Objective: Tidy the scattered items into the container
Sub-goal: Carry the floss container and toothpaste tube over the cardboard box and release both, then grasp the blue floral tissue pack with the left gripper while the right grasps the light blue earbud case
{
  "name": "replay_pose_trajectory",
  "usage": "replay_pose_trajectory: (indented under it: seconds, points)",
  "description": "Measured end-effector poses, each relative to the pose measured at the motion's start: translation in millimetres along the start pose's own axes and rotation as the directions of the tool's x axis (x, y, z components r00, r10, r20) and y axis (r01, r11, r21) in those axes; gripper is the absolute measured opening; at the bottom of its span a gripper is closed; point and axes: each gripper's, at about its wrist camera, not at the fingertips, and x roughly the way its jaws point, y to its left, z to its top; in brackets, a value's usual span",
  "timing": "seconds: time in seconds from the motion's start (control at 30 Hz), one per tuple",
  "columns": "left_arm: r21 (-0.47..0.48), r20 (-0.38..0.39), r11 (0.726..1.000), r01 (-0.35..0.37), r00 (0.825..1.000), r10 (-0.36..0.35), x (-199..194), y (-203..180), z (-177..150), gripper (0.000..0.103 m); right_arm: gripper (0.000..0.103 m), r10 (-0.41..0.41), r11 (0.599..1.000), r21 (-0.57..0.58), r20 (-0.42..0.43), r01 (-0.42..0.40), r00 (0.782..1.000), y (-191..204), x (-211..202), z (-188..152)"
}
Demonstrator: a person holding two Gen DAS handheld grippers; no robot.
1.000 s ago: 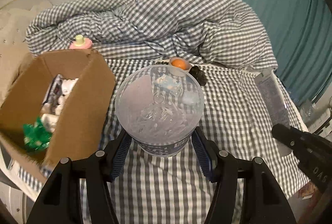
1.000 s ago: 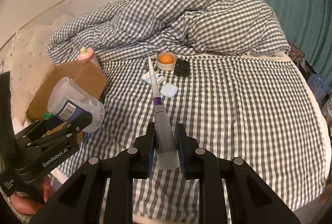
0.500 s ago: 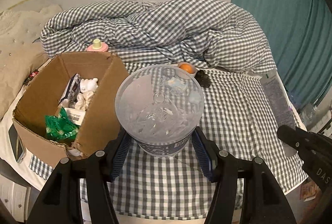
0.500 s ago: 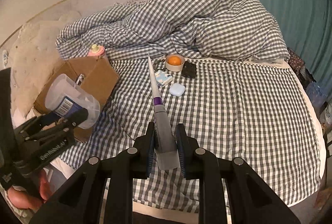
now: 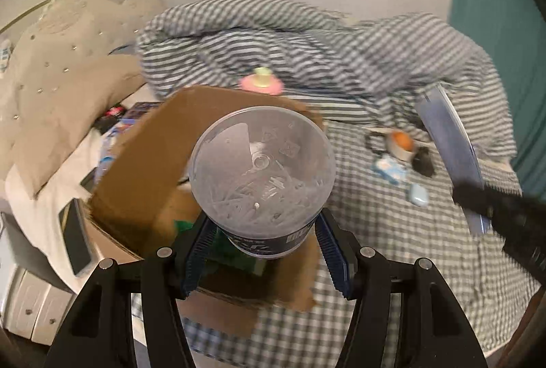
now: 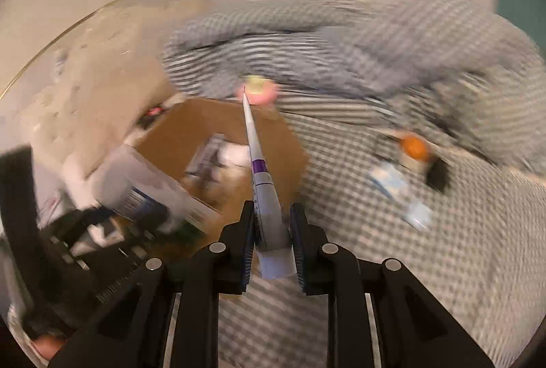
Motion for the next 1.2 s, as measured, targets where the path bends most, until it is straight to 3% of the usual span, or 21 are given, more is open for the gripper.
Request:
replay_pose_trajectory:
  seconds: [0.13,0.23,0.27,0.3,0.37,0.47,0.53,0.63,0.93,1.07,1.2]
  points:
    - [-0.042,-0.023,0.998,-0.035,0.999,0.034,22,31,7,0.062,0.02,0.076,0.996,-0.049,-0.061,-0.079,0.995,36,61,36]
    - [-0.066,-0.045,0.997,-0.047,0.998,0.044,39,47,8,0.062,0.021,0.077,0.995,-0.054,-0.104,-0.083,0.992,52,103,47]
    - [-0.068,-0.046,0.997,-0.042,0.998,0.039,45,50,9,0.065,0.029,0.079,0.995,-0.05,-0.108,-0.085,0.991,55,114,50]
    - [-0.061,-0.052,0.998,-0.035,0.998,0.032,52,50,9,0.07,0.055,0.067,0.997,-0.041,-0.113,-0.072,0.991,55,123,52]
    - [-0.028,-0.068,0.998,-0.047,0.997,0.045,63,46,8,0.099,0.082,0.018,0.999,-0.034,-0.084,-0.021,0.996,47,123,53]
    - [0.014,-0.042,0.997,-0.074,0.996,0.074,70,36,8,0.101,0.082,-0.025,1.0,-0.002,-0.032,0.024,0.999,25,114,52]
    - [0.016,-0.048,0.998,-0.056,0.997,0.056,75,30,10,0.101,0.082,-0.02,0.999,0.032,-0.026,0.021,0.999,7,109,53]
    - [0.013,-0.045,0.999,-0.036,0.998,0.036,76,19,8,0.101,0.082,-0.075,0.995,0.07,-0.015,0.076,0.997,-25,95,46]
    - [0.061,0.004,0.994,0.088,0.996,-0.089,54,-49,18,0.102,0.082,-0.236,0.95,0.209,-0.004,0.231,0.972,-132,21,12]
    - [0.101,0.048,0.983,0.152,0.986,-0.157,44,-98,21,0.103,0.082,-0.3,0.922,0.248,-0.024,0.296,0.954,-171,2,-23]
    - [0.139,0.016,0.972,0.188,0.981,-0.192,56,-139,10,0.103,0.082,-0.305,0.914,0.251,-0.093,0.319,0.948,-193,18,-51]
